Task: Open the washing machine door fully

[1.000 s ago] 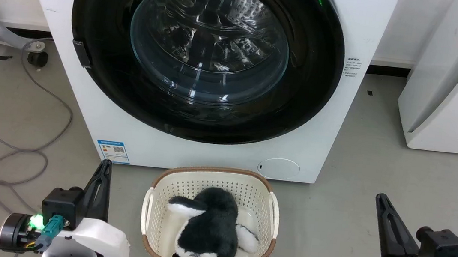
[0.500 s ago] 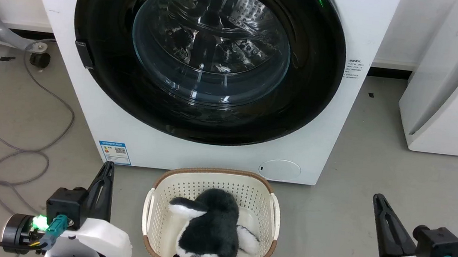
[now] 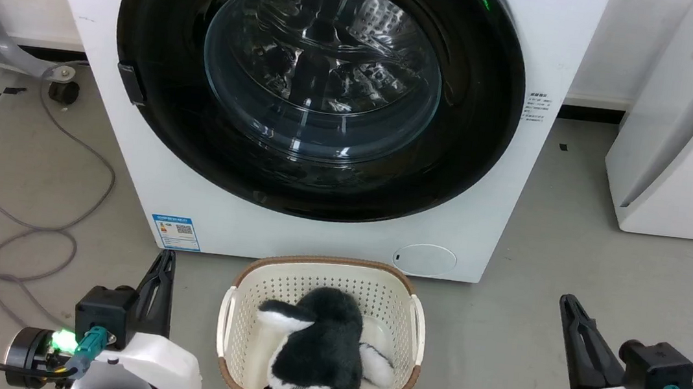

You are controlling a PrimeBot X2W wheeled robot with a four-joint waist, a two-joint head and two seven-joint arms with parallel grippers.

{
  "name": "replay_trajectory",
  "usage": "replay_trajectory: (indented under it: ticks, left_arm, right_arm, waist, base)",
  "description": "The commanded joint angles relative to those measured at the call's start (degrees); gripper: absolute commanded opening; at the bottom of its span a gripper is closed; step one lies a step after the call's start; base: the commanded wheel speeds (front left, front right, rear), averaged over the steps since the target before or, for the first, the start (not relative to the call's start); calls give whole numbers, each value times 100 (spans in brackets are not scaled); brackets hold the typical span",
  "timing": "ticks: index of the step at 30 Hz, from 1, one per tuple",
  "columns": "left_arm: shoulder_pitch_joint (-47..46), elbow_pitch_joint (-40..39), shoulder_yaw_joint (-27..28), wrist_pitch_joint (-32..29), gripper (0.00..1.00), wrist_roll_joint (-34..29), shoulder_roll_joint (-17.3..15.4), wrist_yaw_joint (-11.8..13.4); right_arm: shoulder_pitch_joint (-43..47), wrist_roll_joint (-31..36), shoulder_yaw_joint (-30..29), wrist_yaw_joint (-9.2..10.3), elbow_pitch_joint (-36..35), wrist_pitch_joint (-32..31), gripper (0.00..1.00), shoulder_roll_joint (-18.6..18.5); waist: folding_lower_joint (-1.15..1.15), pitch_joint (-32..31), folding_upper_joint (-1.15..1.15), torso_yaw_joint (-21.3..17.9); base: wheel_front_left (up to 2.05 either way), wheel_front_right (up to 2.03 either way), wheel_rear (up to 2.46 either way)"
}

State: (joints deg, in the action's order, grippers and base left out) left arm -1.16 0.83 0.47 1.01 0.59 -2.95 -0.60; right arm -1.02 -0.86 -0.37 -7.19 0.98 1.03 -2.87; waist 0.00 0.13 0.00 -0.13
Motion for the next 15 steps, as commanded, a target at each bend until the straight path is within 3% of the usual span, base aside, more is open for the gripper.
replay_trajectory:
  ticks: [1,14,15]
  left_arm:
    - [96,-48,-23,-36,0,-43,3,39]
    - [116,-83,-47,-101,0,-59,7,60]
    - [7,-54,-40,-99,100,-43,9,44]
  right_arm:
    - [92,62,18,-28,-57,-38,0,0]
    - [102,86,37,-30,-98,-103,0,0]
    - [58,42,35,0,-73,-100,100,0]
  waist:
    - [0,-3,0,3]
    - [0,-13,0,13]
    - [0,-13,0,13]
  base:
    - [0,0,0]
    - [0,0,0]
    - [0,0,0]
